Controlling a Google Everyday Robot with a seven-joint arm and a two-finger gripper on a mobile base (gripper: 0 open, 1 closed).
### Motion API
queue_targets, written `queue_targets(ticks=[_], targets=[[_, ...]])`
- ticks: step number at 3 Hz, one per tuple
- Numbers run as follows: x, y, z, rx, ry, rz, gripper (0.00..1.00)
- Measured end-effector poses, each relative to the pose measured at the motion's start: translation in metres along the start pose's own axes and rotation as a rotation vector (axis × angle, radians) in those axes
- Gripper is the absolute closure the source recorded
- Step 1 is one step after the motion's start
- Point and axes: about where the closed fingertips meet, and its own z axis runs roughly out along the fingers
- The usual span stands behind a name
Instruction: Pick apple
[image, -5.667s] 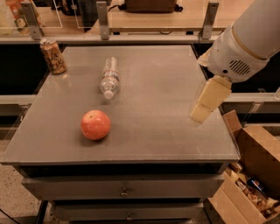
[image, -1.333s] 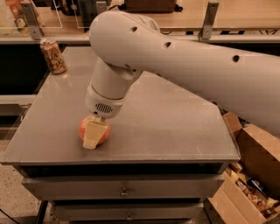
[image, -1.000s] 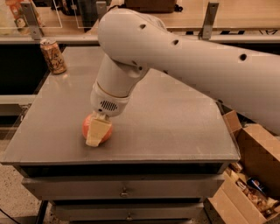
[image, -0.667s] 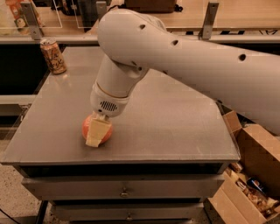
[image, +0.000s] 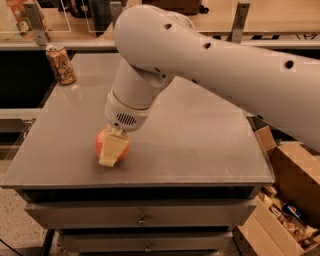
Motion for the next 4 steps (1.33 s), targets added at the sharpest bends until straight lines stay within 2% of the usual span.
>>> queue_targets(ticks=[2,3,4], targets=[[0.013,0.012,-0.051,0.165,-0.084,0.028,1.0],[0.014,0.005,-0.067,0.209,-0.131,0.033,1.0],[0.016,-0.017,-0.082,0.232,-0.178,0.064,1.0]])
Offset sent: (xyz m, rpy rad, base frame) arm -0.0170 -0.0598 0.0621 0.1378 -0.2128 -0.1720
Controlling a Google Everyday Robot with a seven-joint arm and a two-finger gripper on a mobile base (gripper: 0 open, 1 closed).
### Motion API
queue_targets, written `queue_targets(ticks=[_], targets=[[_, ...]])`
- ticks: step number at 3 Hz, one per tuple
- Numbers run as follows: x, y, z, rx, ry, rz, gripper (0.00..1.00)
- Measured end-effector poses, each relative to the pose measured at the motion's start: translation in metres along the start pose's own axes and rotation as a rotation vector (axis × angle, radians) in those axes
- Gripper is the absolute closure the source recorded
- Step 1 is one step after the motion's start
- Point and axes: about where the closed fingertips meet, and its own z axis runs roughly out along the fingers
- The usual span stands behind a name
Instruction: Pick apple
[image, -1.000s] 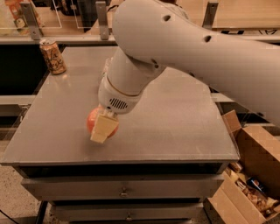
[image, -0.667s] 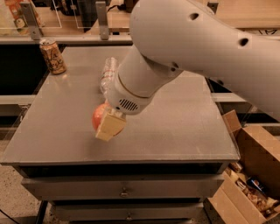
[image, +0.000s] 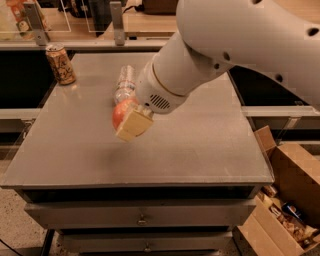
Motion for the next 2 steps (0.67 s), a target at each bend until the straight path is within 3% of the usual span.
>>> queue_targets(ticks=[1,2], targets=[[-0.0042,-0.0168,-0.0168,0.016,-0.061,0.023,1.0],[-0.0065,-0.0175,-0.0188,0.016,-0.069,0.024,1.0]])
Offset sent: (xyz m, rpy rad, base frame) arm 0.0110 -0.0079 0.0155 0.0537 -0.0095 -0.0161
